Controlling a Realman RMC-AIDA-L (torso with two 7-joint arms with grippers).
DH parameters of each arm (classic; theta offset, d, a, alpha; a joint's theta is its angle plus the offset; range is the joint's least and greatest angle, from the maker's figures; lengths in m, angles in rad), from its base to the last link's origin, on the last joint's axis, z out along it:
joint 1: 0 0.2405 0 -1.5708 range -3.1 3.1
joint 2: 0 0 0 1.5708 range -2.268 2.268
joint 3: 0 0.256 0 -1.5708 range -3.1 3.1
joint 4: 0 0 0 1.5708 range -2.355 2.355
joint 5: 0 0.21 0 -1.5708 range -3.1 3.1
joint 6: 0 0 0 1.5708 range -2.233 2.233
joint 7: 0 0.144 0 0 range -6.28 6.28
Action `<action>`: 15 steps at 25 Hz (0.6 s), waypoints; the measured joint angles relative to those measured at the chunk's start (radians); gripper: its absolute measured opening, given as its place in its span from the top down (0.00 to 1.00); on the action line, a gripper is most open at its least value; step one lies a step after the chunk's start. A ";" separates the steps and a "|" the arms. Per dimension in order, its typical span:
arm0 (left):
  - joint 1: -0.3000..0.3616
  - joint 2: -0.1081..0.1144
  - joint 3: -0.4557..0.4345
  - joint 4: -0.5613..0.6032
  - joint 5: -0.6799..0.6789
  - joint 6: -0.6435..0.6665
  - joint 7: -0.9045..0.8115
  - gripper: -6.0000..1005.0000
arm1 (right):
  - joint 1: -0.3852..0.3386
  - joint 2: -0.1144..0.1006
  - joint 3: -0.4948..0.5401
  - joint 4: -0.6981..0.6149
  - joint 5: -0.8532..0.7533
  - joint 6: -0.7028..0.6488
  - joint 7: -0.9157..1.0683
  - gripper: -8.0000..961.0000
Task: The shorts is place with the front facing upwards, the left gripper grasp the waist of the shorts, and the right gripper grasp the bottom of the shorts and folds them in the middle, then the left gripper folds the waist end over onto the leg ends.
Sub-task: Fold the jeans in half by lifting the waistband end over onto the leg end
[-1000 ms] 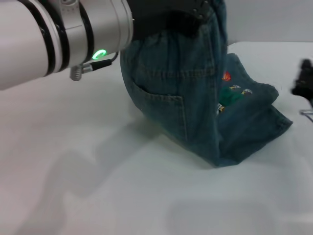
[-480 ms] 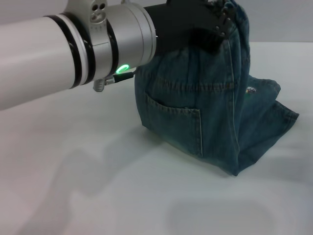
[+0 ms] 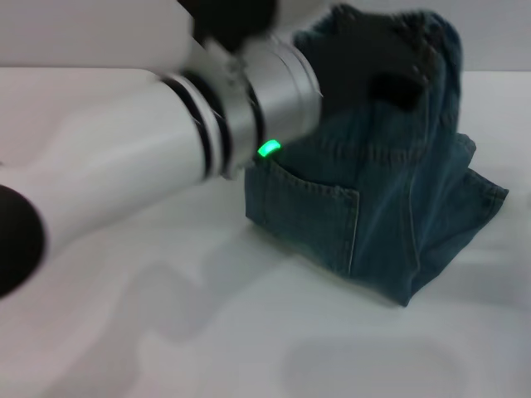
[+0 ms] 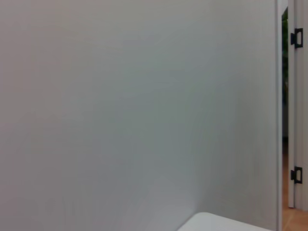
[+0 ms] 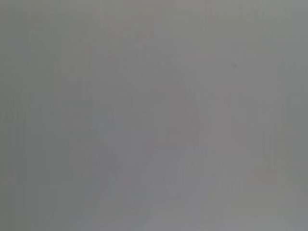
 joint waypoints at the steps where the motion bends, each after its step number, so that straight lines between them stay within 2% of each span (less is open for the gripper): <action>1: -0.007 -0.002 0.012 0.020 -0.005 0.019 0.003 0.87 | 0.000 0.000 -0.003 0.001 0.000 0.000 0.000 0.99; 8: -0.034 0.001 0.041 0.075 -0.064 0.091 0.012 0.87 | 0.001 0.000 -0.026 0.005 -0.002 0.001 0.000 0.99; 15: -0.053 0.001 0.090 0.106 -0.064 0.160 0.013 0.62 | 0.000 0.000 -0.039 0.008 -0.002 0.000 -0.001 0.99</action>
